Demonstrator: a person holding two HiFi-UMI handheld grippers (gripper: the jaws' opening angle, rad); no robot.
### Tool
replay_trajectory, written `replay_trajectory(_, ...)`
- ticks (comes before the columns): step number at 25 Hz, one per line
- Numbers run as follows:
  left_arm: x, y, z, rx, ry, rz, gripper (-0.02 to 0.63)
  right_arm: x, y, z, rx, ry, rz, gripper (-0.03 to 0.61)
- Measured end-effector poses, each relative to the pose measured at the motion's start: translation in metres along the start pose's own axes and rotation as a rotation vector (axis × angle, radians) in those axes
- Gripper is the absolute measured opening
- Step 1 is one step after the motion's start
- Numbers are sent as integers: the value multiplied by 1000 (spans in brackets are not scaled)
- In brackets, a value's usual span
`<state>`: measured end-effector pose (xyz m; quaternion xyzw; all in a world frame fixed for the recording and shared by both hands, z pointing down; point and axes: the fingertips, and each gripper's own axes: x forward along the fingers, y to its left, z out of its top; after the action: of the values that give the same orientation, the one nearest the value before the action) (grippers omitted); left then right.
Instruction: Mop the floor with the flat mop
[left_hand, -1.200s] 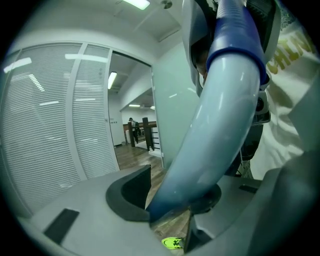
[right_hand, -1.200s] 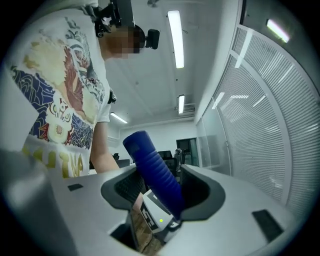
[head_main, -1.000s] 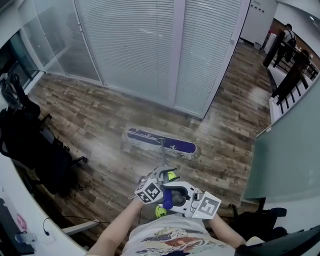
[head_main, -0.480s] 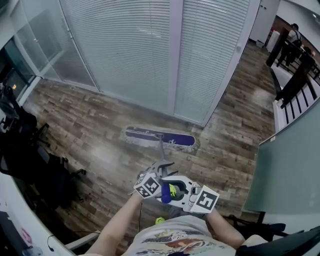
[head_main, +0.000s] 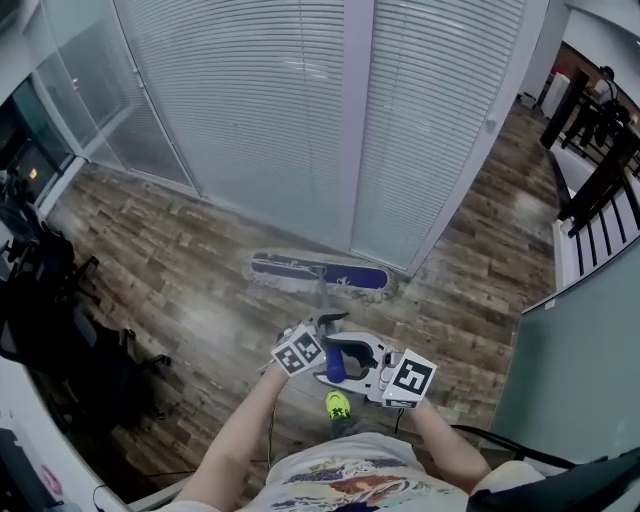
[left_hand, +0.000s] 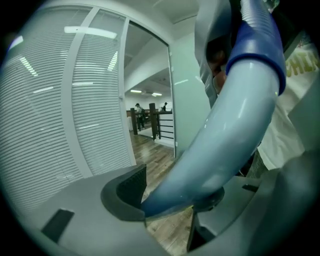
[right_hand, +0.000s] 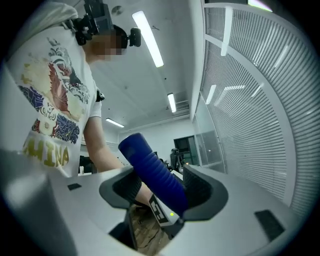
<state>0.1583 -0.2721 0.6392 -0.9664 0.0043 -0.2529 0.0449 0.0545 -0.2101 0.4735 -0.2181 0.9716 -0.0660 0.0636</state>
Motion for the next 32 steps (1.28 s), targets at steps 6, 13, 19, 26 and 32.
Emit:
replay_trajectory(6, -9, -13, -11, -16, 41, -9, 192, 5, 18, -5, 40, 36, 28, 247)
replay_trajectory(13, -39, -63, -23, -39, 48, 4, 195, 14, 79, -17, 31, 58, 46, 247)
replay_trajectory(19, -88, -153, -40, -64, 20, 26, 195, 25, 184, -37, 34, 65, 71, 248)
replay_trajectory(26, -152, -285, -68, -88, 14, 36, 198, 32, 332, -65, 32, 75, 81, 250)
replay_trajectory(32, -185, -372, -70, -100, 25, 29, 199, 24, 422, -70, 53, 83, 109, 255)
